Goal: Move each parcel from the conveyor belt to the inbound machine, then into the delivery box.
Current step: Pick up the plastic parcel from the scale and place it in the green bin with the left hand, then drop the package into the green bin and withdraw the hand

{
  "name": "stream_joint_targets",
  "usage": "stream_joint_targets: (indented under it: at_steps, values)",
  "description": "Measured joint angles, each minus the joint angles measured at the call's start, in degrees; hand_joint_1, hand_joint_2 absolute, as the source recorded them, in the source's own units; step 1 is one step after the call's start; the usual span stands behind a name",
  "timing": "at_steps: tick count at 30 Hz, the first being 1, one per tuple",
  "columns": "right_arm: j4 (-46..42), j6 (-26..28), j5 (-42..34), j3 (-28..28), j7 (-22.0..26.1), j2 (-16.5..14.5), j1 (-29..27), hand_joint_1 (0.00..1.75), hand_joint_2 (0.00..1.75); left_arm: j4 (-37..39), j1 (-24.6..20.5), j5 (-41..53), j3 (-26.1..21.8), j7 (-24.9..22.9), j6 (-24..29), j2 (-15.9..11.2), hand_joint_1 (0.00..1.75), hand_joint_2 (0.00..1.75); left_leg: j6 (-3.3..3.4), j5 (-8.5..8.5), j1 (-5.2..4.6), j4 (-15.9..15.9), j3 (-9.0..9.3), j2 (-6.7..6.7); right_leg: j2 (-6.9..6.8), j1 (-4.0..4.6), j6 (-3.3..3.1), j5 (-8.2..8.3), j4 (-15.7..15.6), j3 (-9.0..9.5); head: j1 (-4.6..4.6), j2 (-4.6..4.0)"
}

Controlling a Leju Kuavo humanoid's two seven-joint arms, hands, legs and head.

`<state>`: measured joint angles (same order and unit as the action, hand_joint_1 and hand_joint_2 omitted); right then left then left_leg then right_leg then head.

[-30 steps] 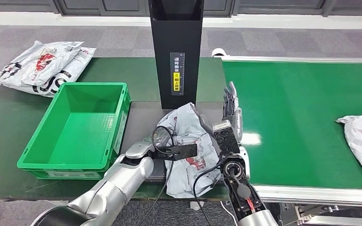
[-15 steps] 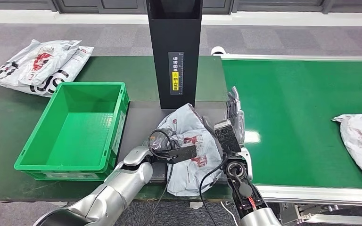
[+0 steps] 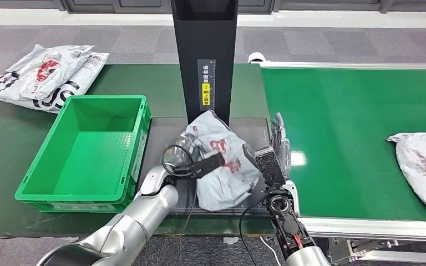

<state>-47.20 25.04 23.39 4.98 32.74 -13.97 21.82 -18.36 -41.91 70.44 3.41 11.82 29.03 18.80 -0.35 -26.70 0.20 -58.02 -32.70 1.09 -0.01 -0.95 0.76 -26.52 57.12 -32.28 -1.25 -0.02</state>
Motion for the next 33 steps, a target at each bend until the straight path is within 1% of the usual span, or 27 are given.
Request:
stream_joint_targets:
  at_steps: [2,3,5,9,12,15,19,22,24,25,26,28,29,30,31,33]
  values:
    - [1.88,0.11,0.27,-1.19,0.63,0.0,0.26,0.0,1.75,-1.74,-1.81,0.37,-1.36,-0.81,6.51,-0.85,1.75,1.75,0.0,0.05,0.0,0.0,-0.15,-0.04,0.05,0.0,-0.01,0.06,0.03,-0.17,-0.01,0.01]
    - [2.82,0.24,0.43,-1.73,0.9,0.0,0.39,0.0,1.75,-3.13,-2.42,1.23,-2.0,-1.38,8.59,-1.34,1.75,1.75,0.0,0.06,0.0,0.0,-0.18,-0.06,0.07,0.0,-0.01,0.07,0.04,-0.21,0.0,0.01]
    - [4.64,0.74,0.77,-2.59,1.17,0.01,0.73,0.0,1.75,-6.87,-2.79,4.18,-3.4,-2.97,10.57,-2.38,1.75,1.75,-0.01,0.07,0.02,0.01,-0.21,-0.09,0.09,0.01,-0.01,0.07,0.07,-0.25,-0.01,0.01]
    - [7.99,1.99,1.24,-4.42,0.61,0.08,2.05,0.0,1.75,-16.01,-1.7,11.57,-7.99,-7.08,11.05,-4.84,1.75,1.75,-0.05,0.09,0.02,0.01,-0.3,-0.29,0.29,0.01,-0.02,0.07,0.12,-0.45,0.0,0.02]
    - [9.38,2.72,1.19,-5.94,0.24,0.39,2.49,0.0,1.75,-20.66,-0.84,14.0,-11.73,-7.5,11.09,-6.65,1.75,1.75,-0.05,0.09,0.02,0.01,-0.32,-0.34,0.32,0.02,-0.02,0.07,0.12,-0.51,-0.01,0.01]
    - [9.72,3.82,1.25,-7.86,-0.73,0.58,2.53,0.0,1.75,-22.02,-0.48,14.33,-14.83,-6.21,11.12,-7.56,1.75,1.75,-0.05,0.11,0.02,0.0,-0.37,-0.17,0.17,0.01,-0.02,0.07,0.12,-0.51,-0.02,0.01]
    - [9.72,4.33,1.48,-10.18,-1.41,0.61,2.53,0.0,1.75,-22.03,-0.44,14.67,-17.03,-5.72,11.12,-7.92,1.75,1.75,-0.05,0.12,0.01,-0.01,-0.42,-0.22,0.23,0.0,-0.03,0.09,0.12,-0.54,0.0,0.02]
    - [9.52,4.17,1.85,-11.27,-1.73,0.61,2.45,0.0,1.75,-21.99,-0.45,14.76,-17.57,-6.11,11.12,-8.0,1.75,1.75,-0.05,0.12,0.0,-0.03,-0.43,-0.24,0.24,-0.01,-0.03,0.1,0.1,-0.57,-0.01,0.01]
    - [8.86,3.79,2.6,-12.08,-2.22,0.61,2.16,0.0,1.75,-21.96,-0.45,15.76,-17.65,-7.89,11.12,-8.08,1.75,1.75,-0.05,0.12,0.0,-0.03,-0.45,-0.22,0.23,0.0,-0.03,0.1,0.1,-0.57,-0.02,0.01]
    - [8.38,3.49,3.1,-12.52,-2.45,0.61,1.9,0.0,1.75,-21.91,-0.47,16.7,-17.62,-10.37,11.12,-8.33,1.75,1.75,-0.05,0.11,0.0,-0.03,-0.46,-0.23,0.23,0.0,-0.03,0.1,0.1,-0.58,-0.02,0.0]
    - [7.81,3.15,3.67,-12.98,-2.66,0.61,1.59,0.0,1.75,-21.58,-0.6,17.74,-17.18,-14.63,11.12,-8.79,1.75,1.75,-0.05,0.11,0.0,-0.03,-0.46,-0.26,0.25,0.0,-0.03,0.1,0.1,-0.6,-0.02,0.01]
    - [6.49,2.36,4.86,-13.79,-3.24,0.55,0.81,0.0,1.75,-19.58,-1.37,19.05,-14.64,-26.43,10.93,-10.52,1.75,1.75,-0.06,0.11,0.01,-0.02,-0.46,-0.33,0.3,0.01,-0.06,0.12,0.11,-0.67,-0.02,0.01]
    - [5.63,1.99,5.52,-14.2,-3.69,0.48,0.32,0.0,1.75,-17.82,-1.98,19.29,-12.59,-32.38,10.79,-11.6,1.75,1.75,-0.06,0.11,0.01,-0.02,-0.46,-0.37,0.32,0.01,-0.08,0.13,0.12,-0.69,-0.02,0.01]
    - [4.55,1.6,6.23,-14.65,-4.28,0.37,-0.29,0.0,1.75,-15.9,-2.59,19.39,-10.4,-37.17,10.65,-12.79,1.75,1.75,-0.07,0.11,0.01,-0.02,-0.46,-0.4,0.34,0.03,-0.1,0.14,0.13,-0.72,-0.02,0.01]
    - [3.12,1.13,7.0,-15.18,-4.97,0.21,-1.07,0.0,1.75,-14.01,-3.14,19.45,-8.32,-40.87,10.4,-14.03,1.75,1.75,-0.08,0.12,0.02,-0.02,-0.47,-0.43,0.36,0.05,-0.11,0.15,0.13,-0.73,-0.02,0.01]
    - [-0.52,0.04,8.45,-16.4,-6.36,-0.28,-3.16,0.0,1.75,-11.03,-4.05,19.49,-5.17,-45.2,9.02,-16.08,1.75,1.75,-0.11,0.14,0.07,-0.01,-0.49,-0.4,0.36,0.09,-0.12,0.14,0.15,-0.76,-0.02,0.01]
